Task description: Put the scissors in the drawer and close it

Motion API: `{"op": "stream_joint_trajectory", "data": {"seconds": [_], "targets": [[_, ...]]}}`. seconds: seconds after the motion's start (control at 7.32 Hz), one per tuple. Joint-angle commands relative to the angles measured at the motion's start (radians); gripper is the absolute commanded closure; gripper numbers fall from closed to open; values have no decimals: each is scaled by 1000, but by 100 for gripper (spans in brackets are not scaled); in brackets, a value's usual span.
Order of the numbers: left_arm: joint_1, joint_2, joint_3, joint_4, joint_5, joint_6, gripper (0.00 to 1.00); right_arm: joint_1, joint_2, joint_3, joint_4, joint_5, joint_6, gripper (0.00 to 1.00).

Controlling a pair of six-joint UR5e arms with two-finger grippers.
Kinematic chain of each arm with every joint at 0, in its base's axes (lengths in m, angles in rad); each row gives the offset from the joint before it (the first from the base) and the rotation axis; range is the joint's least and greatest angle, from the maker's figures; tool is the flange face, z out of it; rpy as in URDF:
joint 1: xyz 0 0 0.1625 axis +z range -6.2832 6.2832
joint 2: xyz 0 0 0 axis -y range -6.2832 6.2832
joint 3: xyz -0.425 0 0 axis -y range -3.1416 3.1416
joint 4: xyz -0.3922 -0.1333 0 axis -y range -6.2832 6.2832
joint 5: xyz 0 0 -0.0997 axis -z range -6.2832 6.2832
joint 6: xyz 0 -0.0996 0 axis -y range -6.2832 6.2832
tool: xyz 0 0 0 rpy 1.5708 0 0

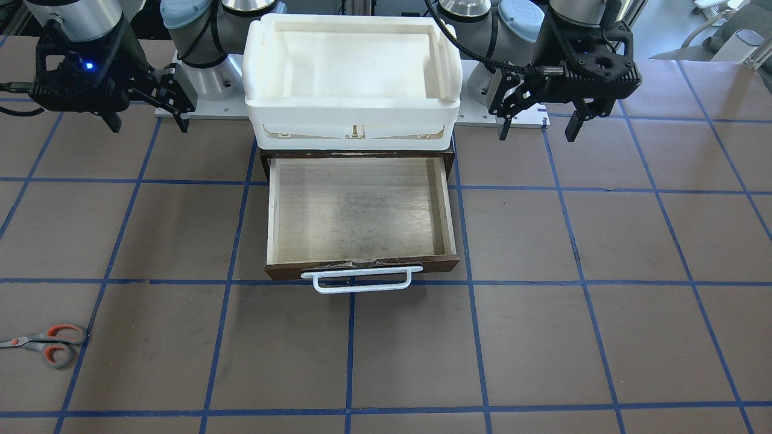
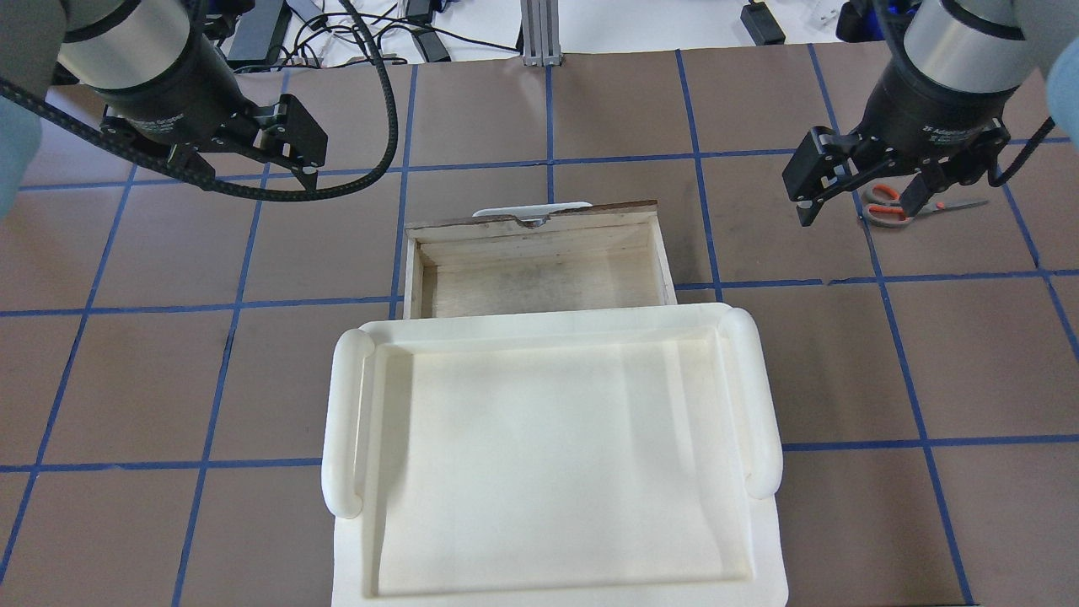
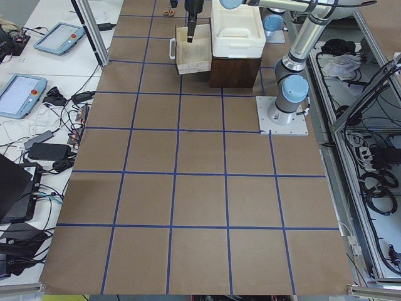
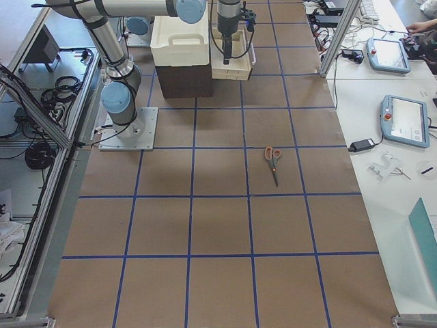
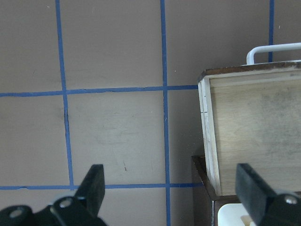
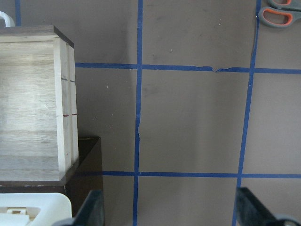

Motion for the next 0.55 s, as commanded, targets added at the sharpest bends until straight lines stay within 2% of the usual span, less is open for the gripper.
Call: {"op": "stream_joint_trajectory", "data": {"seconds": [0.0,0.41], "targets": [[0,0,0,0,0,0,0,-3,6,-1,0,-14,-12,0],[0,0,0,0,2,0,0,-9,4,0,3,-7,10,0]]}}
